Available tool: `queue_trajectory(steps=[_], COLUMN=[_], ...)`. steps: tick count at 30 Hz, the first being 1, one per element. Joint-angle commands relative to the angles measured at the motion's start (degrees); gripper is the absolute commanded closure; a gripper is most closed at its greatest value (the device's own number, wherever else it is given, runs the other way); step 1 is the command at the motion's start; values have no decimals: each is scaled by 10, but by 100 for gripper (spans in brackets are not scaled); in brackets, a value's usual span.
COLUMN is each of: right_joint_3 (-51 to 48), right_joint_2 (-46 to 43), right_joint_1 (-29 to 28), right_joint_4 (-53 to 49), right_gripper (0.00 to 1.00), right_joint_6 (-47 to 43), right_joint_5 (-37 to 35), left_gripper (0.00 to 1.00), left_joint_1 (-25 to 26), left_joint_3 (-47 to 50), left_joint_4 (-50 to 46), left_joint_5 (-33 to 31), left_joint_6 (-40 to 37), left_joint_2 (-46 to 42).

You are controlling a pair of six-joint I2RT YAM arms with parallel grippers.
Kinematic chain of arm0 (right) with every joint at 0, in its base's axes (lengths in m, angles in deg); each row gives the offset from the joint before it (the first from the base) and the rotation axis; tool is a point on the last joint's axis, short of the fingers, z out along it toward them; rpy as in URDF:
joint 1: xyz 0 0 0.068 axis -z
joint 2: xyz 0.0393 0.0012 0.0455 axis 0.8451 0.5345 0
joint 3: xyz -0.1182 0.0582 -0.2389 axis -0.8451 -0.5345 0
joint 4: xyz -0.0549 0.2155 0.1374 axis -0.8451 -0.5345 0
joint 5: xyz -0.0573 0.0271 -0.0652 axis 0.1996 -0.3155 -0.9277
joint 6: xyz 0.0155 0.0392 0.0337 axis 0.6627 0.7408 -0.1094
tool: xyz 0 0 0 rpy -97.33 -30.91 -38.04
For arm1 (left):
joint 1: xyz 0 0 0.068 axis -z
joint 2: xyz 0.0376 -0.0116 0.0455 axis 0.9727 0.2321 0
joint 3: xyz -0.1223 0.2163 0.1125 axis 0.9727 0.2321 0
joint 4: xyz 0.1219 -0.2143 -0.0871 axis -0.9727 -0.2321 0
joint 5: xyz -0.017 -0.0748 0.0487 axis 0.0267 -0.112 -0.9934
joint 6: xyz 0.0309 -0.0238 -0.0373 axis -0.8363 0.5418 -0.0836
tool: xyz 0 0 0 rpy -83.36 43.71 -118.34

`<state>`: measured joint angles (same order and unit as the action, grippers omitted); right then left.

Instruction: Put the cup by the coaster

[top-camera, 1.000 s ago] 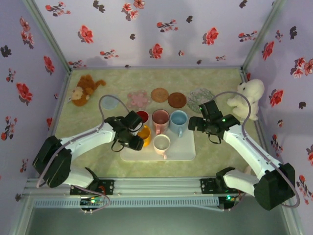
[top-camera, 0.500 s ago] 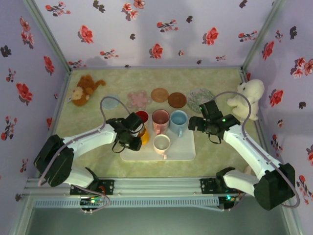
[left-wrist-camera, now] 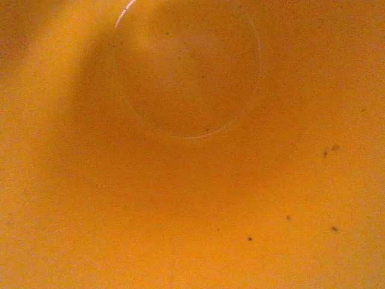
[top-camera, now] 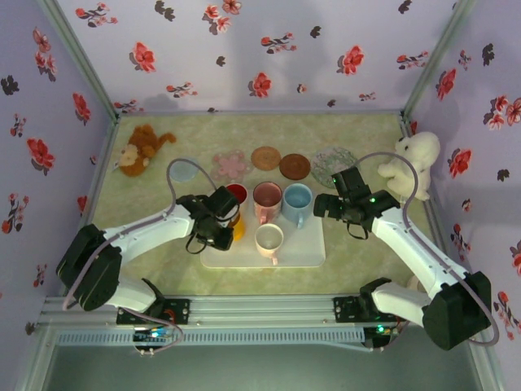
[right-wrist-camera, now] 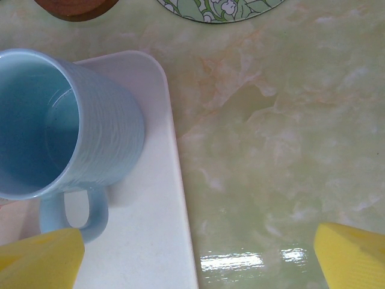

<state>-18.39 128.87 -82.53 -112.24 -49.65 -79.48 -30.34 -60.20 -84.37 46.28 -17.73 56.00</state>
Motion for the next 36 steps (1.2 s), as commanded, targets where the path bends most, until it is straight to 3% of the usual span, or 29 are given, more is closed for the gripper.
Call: queue_trajectory(steps=[1,11,19,26,36], right_joint_3=[-3,17,49,86,183], right_joint_2=[-6,12,32,61,154], right_joint_1=[3,3,3,4,4], right_joint_4=[-5,4,9,39,52], right_gripper=[1,1,1,1,1], right_joint_6=[5,-2,-24,-40,-64], right_joint_5=[-16,-8,-5,-4,7], left_gripper=[100,100,100,100,100], left_joint_1=[3,-6,-83,-181,-269], left_joint_3=[-38,-117,-223,-282,-343], left_joint_4=[-38,-161,-216,-188,-105], left_joint_5=[-19,-60,-113,-120,-120], left_joint_6=[-7,-31,-78,-140,-206], left_joint_2=[-35,-84,-59,2,148])
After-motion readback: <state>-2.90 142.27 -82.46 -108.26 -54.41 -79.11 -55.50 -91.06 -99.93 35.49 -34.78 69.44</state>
